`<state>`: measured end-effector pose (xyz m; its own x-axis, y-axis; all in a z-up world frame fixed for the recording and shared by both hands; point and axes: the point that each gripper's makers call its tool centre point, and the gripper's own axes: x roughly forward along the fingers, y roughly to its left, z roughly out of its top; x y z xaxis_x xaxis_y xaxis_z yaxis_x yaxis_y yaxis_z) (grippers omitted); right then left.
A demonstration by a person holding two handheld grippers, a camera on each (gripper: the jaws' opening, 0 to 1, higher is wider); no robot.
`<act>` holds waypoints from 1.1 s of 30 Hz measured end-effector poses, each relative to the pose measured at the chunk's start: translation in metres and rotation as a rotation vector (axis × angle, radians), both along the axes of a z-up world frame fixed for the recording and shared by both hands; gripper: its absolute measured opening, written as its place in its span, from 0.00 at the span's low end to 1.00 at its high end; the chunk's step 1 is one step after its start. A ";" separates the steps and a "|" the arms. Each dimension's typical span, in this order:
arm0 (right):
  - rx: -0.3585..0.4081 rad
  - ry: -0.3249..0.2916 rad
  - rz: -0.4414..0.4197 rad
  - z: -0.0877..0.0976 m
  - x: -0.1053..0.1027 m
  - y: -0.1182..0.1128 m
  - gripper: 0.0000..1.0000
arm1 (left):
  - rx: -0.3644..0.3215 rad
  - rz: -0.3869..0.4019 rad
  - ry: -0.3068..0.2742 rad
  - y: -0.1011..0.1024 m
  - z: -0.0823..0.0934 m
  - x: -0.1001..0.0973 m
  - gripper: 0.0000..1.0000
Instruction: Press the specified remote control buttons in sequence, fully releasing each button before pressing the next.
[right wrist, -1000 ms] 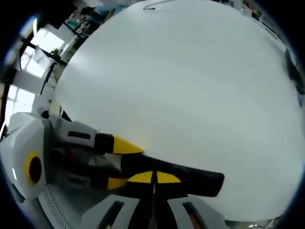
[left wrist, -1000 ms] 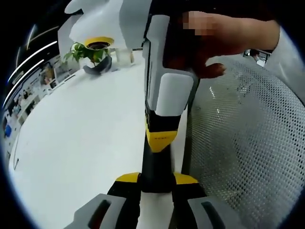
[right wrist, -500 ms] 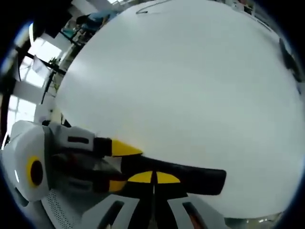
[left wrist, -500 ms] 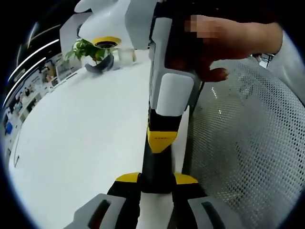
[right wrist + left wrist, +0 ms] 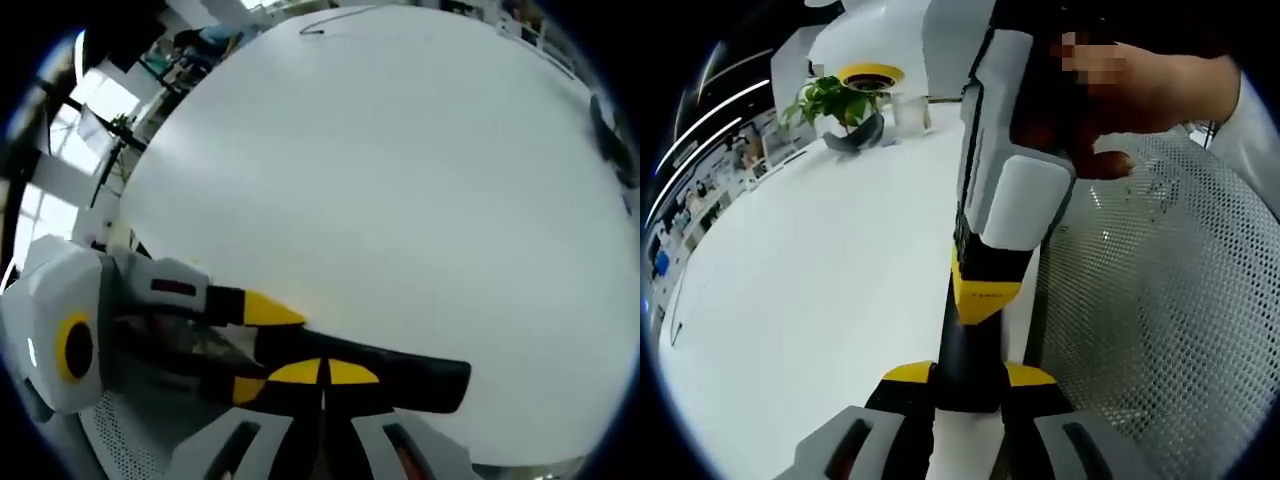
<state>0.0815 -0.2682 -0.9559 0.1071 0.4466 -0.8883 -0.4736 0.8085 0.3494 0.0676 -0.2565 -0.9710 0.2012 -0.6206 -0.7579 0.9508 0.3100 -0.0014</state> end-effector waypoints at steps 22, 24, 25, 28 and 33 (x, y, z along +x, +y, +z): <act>0.225 -0.580 -0.268 0.112 0.064 -0.067 0.00 | -0.010 -0.001 -0.003 -0.002 0.000 0.001 0.24; 0.247 -0.624 -0.309 0.120 0.064 -0.080 0.00 | -0.009 0.001 -0.003 -0.002 0.000 0.001 0.24; 0.247 -0.601 -0.327 0.120 0.059 -0.087 0.00 | -0.008 0.002 -0.002 -0.002 0.000 0.001 0.24; 0.228 -0.626 -0.380 0.124 0.056 -0.105 0.00 | -0.004 0.003 0.000 -0.003 0.000 0.001 0.24; 0.191 -0.705 -0.425 0.135 0.052 -0.127 0.04 | 0.017 0.003 0.004 -0.004 0.000 0.001 0.24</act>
<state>0.1336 -0.3953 -0.8213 0.8007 0.3787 -0.4642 -0.3010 0.9242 0.2348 0.0690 -0.2601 -0.9713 0.2005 -0.6068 -0.7692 0.9497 0.3132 0.0004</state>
